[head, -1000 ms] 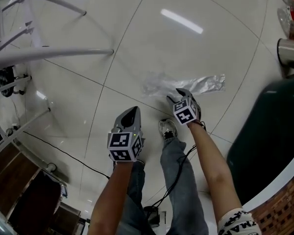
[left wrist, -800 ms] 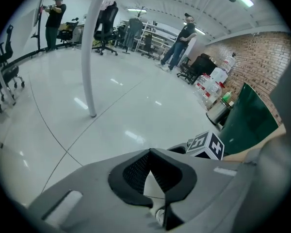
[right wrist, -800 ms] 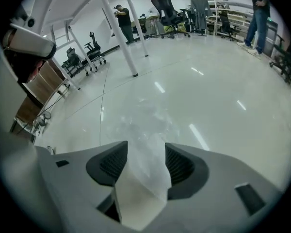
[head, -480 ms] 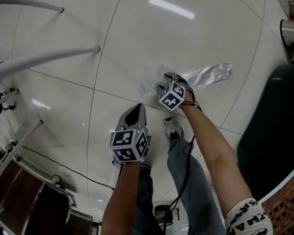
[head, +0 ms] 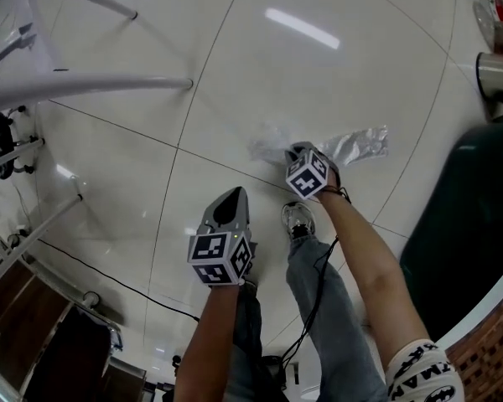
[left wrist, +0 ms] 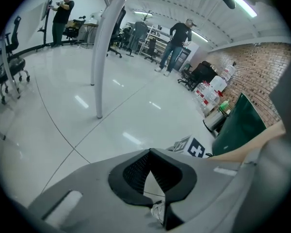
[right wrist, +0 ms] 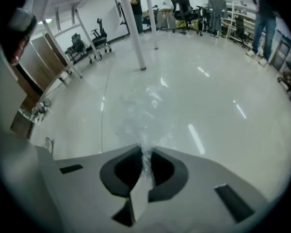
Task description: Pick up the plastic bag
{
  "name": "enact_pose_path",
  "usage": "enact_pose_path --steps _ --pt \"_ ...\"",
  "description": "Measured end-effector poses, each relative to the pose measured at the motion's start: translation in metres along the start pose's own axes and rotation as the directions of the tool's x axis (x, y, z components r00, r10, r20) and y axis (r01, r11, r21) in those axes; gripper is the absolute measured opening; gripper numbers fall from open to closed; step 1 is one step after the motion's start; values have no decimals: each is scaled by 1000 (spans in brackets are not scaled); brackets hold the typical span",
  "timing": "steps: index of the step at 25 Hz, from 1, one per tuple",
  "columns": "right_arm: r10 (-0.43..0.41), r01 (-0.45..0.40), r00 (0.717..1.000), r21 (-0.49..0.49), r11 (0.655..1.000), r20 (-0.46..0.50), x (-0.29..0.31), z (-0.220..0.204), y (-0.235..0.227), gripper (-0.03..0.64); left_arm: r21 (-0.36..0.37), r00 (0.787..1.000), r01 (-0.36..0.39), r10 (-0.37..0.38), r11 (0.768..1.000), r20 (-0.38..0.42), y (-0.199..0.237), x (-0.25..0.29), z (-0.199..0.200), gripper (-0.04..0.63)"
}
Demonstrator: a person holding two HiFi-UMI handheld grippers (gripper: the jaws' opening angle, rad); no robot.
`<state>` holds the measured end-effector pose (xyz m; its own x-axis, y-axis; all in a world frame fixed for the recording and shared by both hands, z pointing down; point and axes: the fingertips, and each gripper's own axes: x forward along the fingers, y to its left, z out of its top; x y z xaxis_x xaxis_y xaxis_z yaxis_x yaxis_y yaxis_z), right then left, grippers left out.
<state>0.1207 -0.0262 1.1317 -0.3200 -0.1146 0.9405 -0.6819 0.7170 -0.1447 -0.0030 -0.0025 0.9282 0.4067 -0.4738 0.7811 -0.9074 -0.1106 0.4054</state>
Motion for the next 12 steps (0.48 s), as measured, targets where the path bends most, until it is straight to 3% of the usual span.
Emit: enact_pose_path --steps 7,12 --pt "9 -51 972 171 984 234 -173 85 32 16 11 997 -57 57 998 58 -33 -104 58 -3" --pt "10 -73 916 141 987 402 -307 155 19 14 37 973 -110 100 993 207 -82 -182 141 -2"
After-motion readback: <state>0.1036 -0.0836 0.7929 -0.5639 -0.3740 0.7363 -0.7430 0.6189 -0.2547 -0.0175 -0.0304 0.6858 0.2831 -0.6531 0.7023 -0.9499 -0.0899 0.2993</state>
